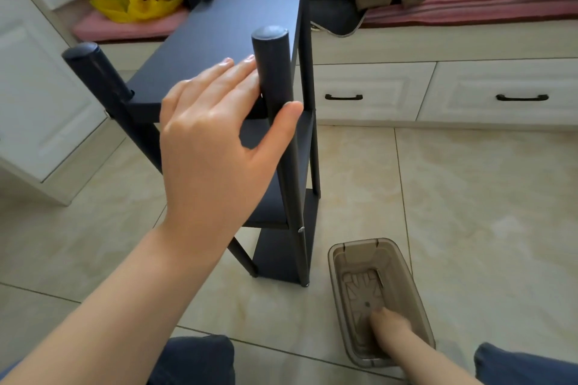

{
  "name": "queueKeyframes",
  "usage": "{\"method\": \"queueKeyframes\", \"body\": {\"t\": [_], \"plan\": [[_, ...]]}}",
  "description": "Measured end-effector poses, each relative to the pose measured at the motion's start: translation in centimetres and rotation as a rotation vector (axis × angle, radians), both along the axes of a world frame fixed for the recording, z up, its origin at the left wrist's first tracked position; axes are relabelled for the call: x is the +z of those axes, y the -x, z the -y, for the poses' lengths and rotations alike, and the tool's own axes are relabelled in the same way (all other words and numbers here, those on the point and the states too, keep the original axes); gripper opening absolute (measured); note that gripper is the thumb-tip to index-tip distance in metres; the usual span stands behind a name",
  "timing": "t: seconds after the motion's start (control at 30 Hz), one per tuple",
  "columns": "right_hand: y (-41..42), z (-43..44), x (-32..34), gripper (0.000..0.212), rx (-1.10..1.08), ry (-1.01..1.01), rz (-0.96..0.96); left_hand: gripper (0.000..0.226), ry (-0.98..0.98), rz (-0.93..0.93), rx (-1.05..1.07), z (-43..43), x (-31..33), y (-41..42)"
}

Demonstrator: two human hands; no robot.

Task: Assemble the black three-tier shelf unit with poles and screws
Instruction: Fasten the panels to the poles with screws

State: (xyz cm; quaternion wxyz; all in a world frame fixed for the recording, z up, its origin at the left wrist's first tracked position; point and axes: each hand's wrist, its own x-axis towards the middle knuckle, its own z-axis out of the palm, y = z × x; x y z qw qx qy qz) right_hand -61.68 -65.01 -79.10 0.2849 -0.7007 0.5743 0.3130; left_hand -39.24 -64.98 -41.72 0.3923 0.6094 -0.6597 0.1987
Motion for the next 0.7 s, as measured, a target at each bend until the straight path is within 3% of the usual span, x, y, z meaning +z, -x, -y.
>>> {"method": "queueKeyframes", "body": {"t": [0.27, 0.7], "plan": [[0.8, 0.5, -1.2, 0.043, -0.024, 0.062, 0.020, 0.040, -0.029, -0.008, -0.024, 0.1, 0.2, -0.1], [0.9, -0.2, -2.3, 0.040, 0.155, 0.148, -0.156, 0.041, -0.043, -0.036, -0.018, 0.0, 0.2, 0.0]]}}
